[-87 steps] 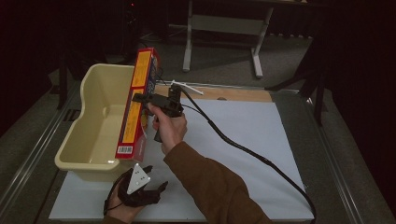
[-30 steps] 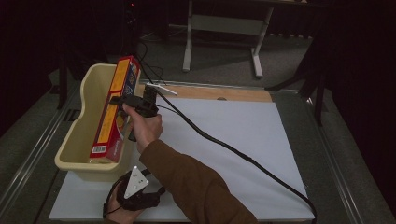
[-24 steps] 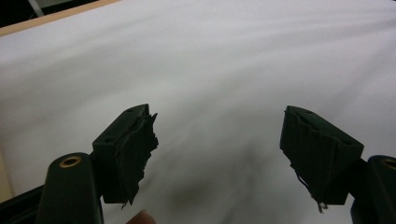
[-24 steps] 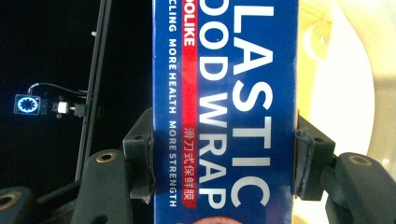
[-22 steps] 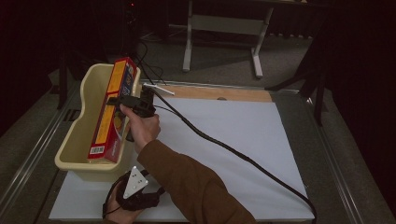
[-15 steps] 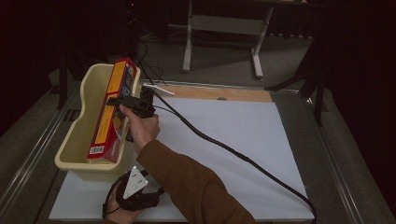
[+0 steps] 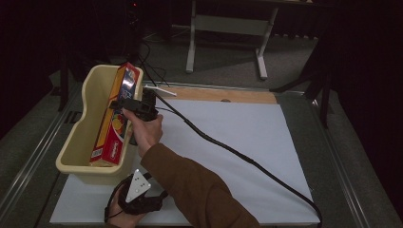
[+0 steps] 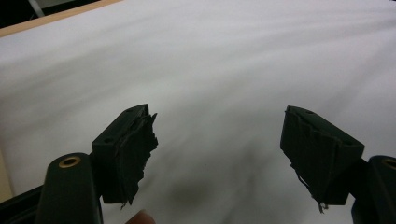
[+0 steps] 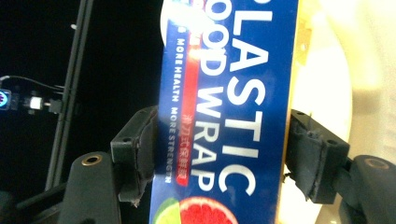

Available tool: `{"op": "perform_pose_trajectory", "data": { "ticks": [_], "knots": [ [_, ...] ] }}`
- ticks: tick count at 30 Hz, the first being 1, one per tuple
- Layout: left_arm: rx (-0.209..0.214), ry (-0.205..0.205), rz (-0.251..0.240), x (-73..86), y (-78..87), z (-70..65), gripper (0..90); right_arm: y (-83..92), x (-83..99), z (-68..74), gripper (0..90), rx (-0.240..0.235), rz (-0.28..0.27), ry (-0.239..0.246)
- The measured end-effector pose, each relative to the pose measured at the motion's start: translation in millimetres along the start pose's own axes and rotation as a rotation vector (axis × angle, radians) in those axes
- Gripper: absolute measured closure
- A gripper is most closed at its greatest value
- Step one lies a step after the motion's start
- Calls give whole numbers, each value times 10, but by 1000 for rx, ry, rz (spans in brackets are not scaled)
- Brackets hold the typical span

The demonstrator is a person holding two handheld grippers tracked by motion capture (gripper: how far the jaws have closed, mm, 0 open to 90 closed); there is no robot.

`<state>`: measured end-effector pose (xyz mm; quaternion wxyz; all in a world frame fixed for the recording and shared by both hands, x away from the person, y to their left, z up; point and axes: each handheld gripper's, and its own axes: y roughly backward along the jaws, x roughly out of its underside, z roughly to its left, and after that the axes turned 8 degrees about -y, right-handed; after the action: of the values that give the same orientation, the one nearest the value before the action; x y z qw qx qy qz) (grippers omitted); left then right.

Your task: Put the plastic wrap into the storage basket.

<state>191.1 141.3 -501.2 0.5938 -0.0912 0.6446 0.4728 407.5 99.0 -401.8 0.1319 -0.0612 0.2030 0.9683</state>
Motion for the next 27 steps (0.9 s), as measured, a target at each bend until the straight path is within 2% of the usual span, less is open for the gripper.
{"op": "perform_pose_trajectory", "data": {
  "ticks": [1,2,3,4,5,6,8,9,12,15,16,17,18,27],
  "knots": [
    [1,1,-1,0,-2,0,254,11,-4,8,320,6,-9,14],
    [1,0,0,0,-4,-1,254,33,-9,26,330,-10,-17,28],
    [1,-1,1,1,-5,-4,253,64,-16,67,324,-54,-22,33],
    [3,-2,4,2,-4,-6,253,97,-24,114,331,-86,-23,21],
    [1,-1,3,5,-5,-8,253,130,-41,147,354,-88,-23,4],
    [0,0,3,8,-3,-9,253,161,-59,167,351,-83,-27,2],
    [0,0,2,12,5,-9,253,214,-64,198,351,-63,-50,57],
    [-1,1,3,14,6,-7,253,228,-65,198,352,-60,-45,74],
    [-6,1,2,14,11,-5,253,243,-69,169,361,-39,-30,85],
    [-7,3,2,15,8,-3,253,266,-61,166,371,-11,-31,140],
    [-7,3,2,15,8,-3,253,266,-61,166,371,-11,-31,140],
    [-7,4,1,15,7,0,253,283,-62,168,373,-2,-31,166],
    [-7,2,1,14,7,-1,253,347,-61,180,385,34,-33,240],
    [-22,3,-8,7,22,9,253,645,20,219,439,161,-19,491]
  ]
}}
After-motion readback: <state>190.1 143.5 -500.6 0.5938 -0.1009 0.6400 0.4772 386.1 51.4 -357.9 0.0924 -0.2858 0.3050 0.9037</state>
